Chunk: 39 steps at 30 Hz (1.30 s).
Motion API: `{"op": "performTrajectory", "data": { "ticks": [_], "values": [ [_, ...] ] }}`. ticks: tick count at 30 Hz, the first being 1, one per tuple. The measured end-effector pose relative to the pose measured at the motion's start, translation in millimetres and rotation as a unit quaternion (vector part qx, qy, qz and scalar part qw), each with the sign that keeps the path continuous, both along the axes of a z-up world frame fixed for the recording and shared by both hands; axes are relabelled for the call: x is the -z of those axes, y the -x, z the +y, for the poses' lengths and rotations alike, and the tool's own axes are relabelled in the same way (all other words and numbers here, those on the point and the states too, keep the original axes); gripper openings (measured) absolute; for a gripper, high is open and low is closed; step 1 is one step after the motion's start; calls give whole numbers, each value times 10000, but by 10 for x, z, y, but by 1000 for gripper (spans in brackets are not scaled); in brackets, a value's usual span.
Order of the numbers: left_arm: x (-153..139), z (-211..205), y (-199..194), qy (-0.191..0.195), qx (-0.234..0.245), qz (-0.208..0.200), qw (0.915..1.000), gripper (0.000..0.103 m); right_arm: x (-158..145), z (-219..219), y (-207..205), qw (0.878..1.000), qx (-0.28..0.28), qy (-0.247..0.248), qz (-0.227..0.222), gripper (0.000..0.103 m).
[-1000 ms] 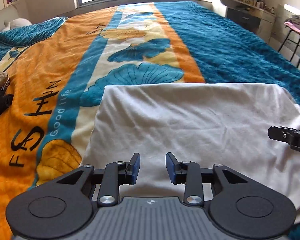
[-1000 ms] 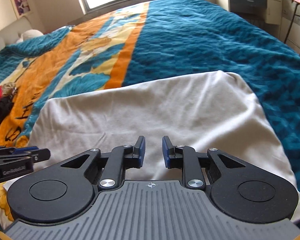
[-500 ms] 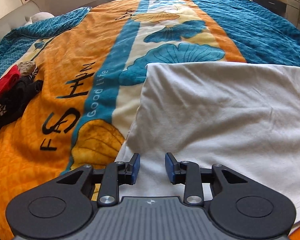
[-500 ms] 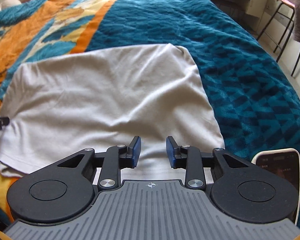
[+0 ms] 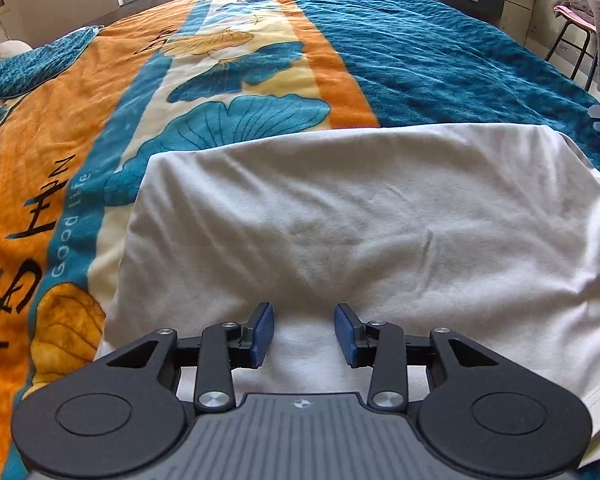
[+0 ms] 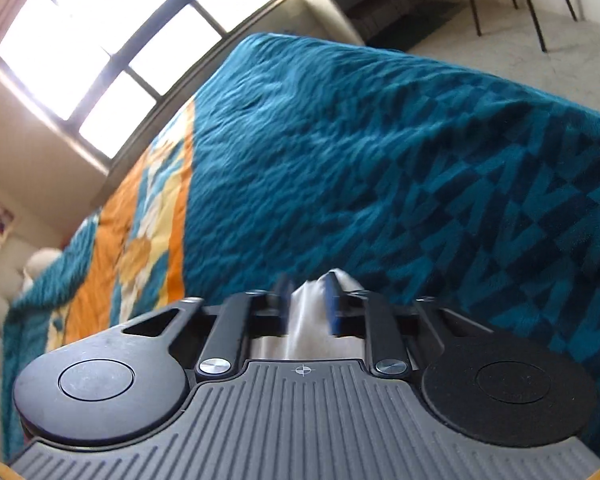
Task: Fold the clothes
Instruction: 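Close the right tool on a side edge of the sweatshirt and lift it, then fold the held side inward with the right tool and open it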
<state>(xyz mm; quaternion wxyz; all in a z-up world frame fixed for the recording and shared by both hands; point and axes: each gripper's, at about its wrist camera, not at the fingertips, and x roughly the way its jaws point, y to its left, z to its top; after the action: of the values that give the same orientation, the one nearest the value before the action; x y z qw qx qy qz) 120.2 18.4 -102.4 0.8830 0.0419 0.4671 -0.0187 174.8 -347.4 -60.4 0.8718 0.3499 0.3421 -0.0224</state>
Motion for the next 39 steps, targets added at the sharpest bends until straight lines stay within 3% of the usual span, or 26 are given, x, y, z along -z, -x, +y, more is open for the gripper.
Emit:
{"op": "performTrajectory", "data": {
  "ticks": [3, 7, 10, 14, 18, 19, 20, 29, 33, 34, 36, 39],
  "values": [
    [-1, 19, 6, 39, 27, 1, 10000, 38, 182, -148, -263, 9994, 140, -84, 303, 18],
    [5, 28, -3, 73, 35, 16, 10000, 38, 381, -226, -501, 9965, -94, -567, 611, 37],
    [12, 31, -8, 87, 40, 19, 10000, 38, 443, -210, -600, 9958, -257, -535, 693, 39],
    [15, 38, -9, 116, 31, 17, 9999, 38, 485, -153, -701, 9940, -660, -482, 730, 32],
    [16, 28, -6, 100, 27, 15, 9999, 38, 497, -159, -707, 9925, -719, -695, 708, 26],
    [16, 26, -5, 98, 24, 14, 9999, 38, 505, -162, -701, 9926, -691, -705, 708, 11],
    [15, 25, -4, 97, 22, 12, 9999, 38, 513, -163, -696, 9929, -667, -703, 688, 4],
    [28, 80, -3, 287, -92, 16, 9995, 38, 450, -254, -343, 9979, 319, -565, -85, 1],
    [28, 71, -9, 267, -97, 22, 9996, 38, 333, -242, -238, 9954, 883, 174, -329, 2],
    [28, 68, -9, 257, -93, 22, 9996, 38, 308, -280, -230, 9955, 891, 64, -300, 8],
    [30, 68, -8, 248, -92, 14, 9996, 38, 260, -313, -216, 9969, 745, -119, -243, 9],
    [30, 64, -4, 249, -111, 0, 9996, 38, 195, -171, -181, 9998, 21, -103, -180, 9]
  ]
}}
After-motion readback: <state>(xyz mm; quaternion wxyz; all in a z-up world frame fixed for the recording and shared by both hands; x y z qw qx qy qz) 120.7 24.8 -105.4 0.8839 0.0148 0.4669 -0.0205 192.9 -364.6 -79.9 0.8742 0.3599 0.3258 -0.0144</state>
